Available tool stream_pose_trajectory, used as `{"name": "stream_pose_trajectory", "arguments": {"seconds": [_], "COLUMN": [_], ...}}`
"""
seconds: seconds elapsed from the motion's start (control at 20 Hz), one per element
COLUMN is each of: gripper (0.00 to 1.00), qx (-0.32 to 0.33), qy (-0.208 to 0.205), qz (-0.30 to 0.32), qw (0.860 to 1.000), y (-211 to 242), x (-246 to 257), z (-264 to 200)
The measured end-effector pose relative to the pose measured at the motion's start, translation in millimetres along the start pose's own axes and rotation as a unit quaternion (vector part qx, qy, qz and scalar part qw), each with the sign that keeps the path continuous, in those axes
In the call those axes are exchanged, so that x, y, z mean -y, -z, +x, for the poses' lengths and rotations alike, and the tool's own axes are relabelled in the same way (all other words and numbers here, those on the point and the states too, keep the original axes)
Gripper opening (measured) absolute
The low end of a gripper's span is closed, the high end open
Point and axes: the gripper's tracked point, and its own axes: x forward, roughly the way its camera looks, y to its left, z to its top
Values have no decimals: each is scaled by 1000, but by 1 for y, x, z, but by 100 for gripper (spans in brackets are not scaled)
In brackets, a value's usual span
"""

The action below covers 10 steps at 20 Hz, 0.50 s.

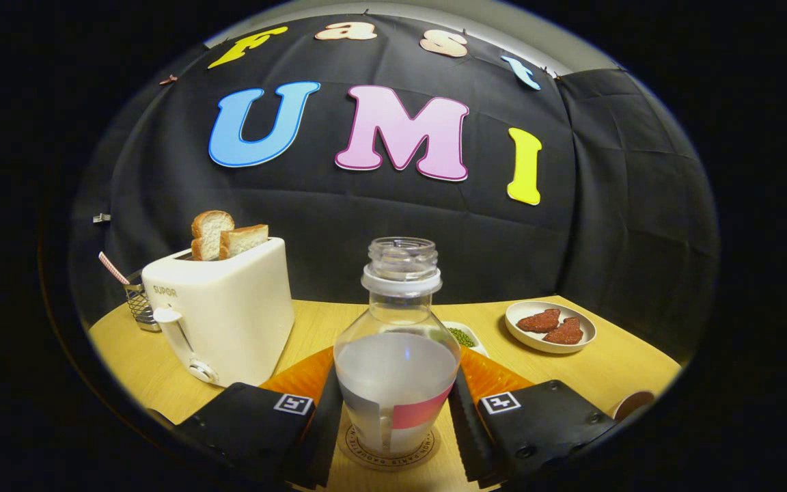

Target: Take the bottle from table, then pour the juice into the cup, finally place the bottle on the coaster

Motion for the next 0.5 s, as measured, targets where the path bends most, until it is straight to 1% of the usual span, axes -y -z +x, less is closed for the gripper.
{"name": "stream_pose_trajectory", "arguments": {"seconds": [0.45, 0.5], "gripper": [78, 80], "qx": [4, 6], "qy": [3, 9], "qz": [14, 10], "qw": [1000, 1000], "y": [1, -1], "x": [6, 8], "z": [-2, -3]}}
